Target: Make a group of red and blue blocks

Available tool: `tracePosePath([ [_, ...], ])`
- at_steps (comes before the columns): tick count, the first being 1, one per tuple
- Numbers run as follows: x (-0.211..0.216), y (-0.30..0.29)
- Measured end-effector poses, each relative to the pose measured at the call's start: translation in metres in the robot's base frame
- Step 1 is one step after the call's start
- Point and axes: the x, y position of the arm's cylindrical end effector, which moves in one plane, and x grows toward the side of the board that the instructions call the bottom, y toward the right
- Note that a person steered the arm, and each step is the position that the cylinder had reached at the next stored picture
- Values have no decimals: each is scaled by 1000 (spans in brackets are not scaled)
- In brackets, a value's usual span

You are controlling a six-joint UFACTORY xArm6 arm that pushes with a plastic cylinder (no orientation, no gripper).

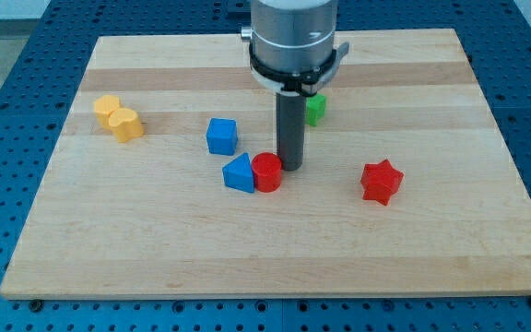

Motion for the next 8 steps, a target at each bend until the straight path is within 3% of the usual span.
tracePosePath([
  [2, -76, -12],
  [4, -138, -62],
  [5, -121, -112],
  [6, -75, -126],
  [8, -24, -73],
])
